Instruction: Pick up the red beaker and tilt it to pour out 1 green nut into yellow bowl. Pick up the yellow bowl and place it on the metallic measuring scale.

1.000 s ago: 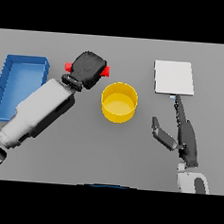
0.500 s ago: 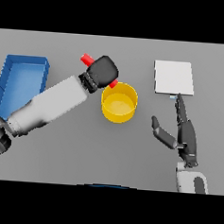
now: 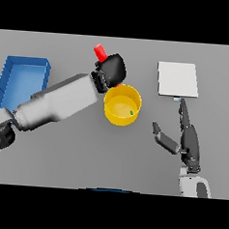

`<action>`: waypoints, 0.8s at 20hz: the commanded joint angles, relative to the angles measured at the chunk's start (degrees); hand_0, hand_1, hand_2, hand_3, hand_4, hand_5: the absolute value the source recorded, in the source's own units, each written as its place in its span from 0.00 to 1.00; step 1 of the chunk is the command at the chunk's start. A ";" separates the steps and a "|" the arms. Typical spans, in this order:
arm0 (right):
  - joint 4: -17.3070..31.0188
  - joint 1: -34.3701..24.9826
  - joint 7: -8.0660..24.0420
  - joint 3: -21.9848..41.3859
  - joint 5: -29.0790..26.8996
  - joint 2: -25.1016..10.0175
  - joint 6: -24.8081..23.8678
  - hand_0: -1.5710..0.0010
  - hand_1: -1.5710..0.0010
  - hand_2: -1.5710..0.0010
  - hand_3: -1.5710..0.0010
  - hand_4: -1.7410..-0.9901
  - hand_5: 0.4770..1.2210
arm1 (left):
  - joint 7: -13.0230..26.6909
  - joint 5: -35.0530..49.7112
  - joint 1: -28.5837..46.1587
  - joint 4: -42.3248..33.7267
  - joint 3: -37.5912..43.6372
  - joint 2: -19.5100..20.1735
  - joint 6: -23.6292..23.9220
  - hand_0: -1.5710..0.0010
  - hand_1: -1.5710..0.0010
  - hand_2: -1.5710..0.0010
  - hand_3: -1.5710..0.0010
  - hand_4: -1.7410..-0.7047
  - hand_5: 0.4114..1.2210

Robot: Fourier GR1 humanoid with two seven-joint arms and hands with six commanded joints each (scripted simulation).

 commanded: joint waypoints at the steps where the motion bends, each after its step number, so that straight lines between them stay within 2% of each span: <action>1: 0.42 -0.66 0.60 -0.11 1.18 -0.14 -0.98 1.00 1.00 1.00 1.00 0.65 0.14 | -0.53 -0.68 -0.99 0.89 -1.14 -0.06 -0.67 0.00 0.00 0.00 0.00 0.00 1.00; 2: 0.20 -1.07 0.51 0.10 1.79 -0.14 -1.34 1.00 1.00 1.00 1.00 0.67 0.14 | -1.03 -0.82 -2.05 1.12 -1.98 -0.72 -1.92 0.00 0.00 0.00 0.00 0.00 1.00; 6: -0.56 -0.14 -0.56 -0.06 1.36 -0.49 -1.03 1.00 1.00 1.00 1.00 0.71 0.15 | -3.45 -2.88 -4.15 1.79 -6.29 -0.57 -1.09 0.00 0.00 0.00 0.00 0.01 1.00; 8: -0.11 -0.09 -1.40 -0.07 1.21 -0.70 -0.71 1.00 1.00 1.00 1.00 0.71 0.15 | -4.69 -3.70 -5.32 1.88 -8.11 -0.65 -0.42 0.00 0.00 0.00 0.00 0.01 1.00; 10: -0.13 0.23 -0.77 0.40 1.96 -0.32 -1.09 1.00 1.00 1.00 1.00 0.71 0.16 | -5.10 -4.11 -6.77 3.00 -9.26 -1.26 -0.01 0.00 0.00 0.00 0.00 0.01 1.00; 14: 0.01 -0.43 -0.88 0.58 2.42 0.00 -1.55 1.00 1.00 1.00 1.00 0.71 0.15 | -7.42 -1.94 -11.86 4.57 -7.59 0.66 0.92 0.00 0.00 0.00 0.00 0.01 1.00; 15: -0.24 -0.18 -1.44 0.39 2.52 -0.53 -1.52 1.00 1.00 1.00 1.00 0.72 0.15 | -7.69 -1.32 -13.58 4.76 -6.68 1.90 1.71 0.00 0.00 0.00 0.05 0.01 1.00; 16: 1.09 -0.67 -1.66 0.70 3.05 0.09 -2.00 1.00 1.00 1.00 1.00 0.72 0.15 | -7.28 -0.44 -15.36 5.43 -5.45 2.66 1.57 0.00 0.00 0.11 0.04 0.06 1.00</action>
